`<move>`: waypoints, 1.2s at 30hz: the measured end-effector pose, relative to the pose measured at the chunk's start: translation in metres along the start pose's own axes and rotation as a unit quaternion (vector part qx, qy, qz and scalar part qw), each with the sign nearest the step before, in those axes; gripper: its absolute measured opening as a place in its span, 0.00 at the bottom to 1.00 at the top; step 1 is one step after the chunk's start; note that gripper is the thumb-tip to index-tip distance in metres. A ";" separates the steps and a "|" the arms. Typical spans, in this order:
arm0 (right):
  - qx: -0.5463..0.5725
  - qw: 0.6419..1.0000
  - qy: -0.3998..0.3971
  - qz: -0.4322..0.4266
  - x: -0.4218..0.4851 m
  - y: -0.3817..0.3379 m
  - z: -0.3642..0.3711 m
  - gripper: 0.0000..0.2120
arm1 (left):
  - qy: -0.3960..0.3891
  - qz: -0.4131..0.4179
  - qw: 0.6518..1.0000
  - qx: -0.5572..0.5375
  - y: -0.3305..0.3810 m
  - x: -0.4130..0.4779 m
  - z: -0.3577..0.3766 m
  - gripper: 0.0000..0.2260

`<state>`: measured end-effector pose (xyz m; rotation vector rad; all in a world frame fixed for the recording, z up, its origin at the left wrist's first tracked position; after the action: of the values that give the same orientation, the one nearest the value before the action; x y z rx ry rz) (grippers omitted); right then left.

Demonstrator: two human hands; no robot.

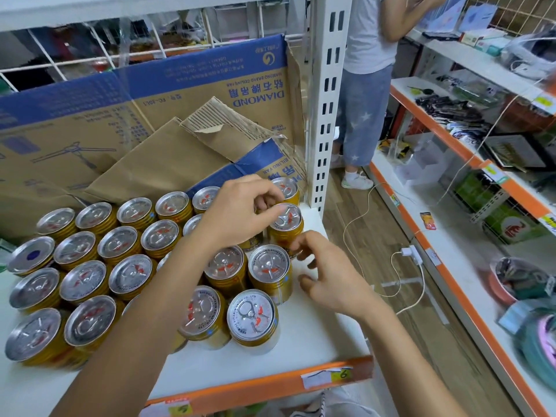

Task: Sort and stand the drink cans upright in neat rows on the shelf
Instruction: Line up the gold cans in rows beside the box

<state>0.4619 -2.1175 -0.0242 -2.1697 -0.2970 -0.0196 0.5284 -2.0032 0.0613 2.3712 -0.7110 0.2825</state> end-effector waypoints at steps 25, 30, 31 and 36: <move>0.113 0.993 -0.036 -0.009 -0.011 -0.014 -0.015 0.36 | -0.064 -0.077 0.995 0.002 0.028 -0.044 0.006 0.33; 0.028 0.998 -0.026 0.049 -0.017 0.016 -0.003 0.32 | -0.110 -0.119 0.984 0.076 0.017 -0.053 0.027 0.34; 0.041 0.997 -0.025 0.056 -0.017 0.021 0.000 0.32 | -0.122 -0.117 0.984 0.061 0.015 -0.054 0.028 0.32; 0.053 0.996 -0.006 0.068 -0.019 0.041 0.011 0.35 | -0.163 -0.098 0.981 0.027 0.010 -0.059 0.032 0.26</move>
<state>0.4518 -2.1348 -0.0657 -2.0807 -0.1521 0.0843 0.4748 -2.0052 0.0206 2.5459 -0.6148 -0.1790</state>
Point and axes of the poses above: each hand's wrist, its own x-axis towards the middle knuckle, its own z-axis out of the palm, y = z × x, the point moved 9 cm from there along x, towards the middle knuckle, and after that the axes turned 4 degrees about y, right-handed, at the moved point
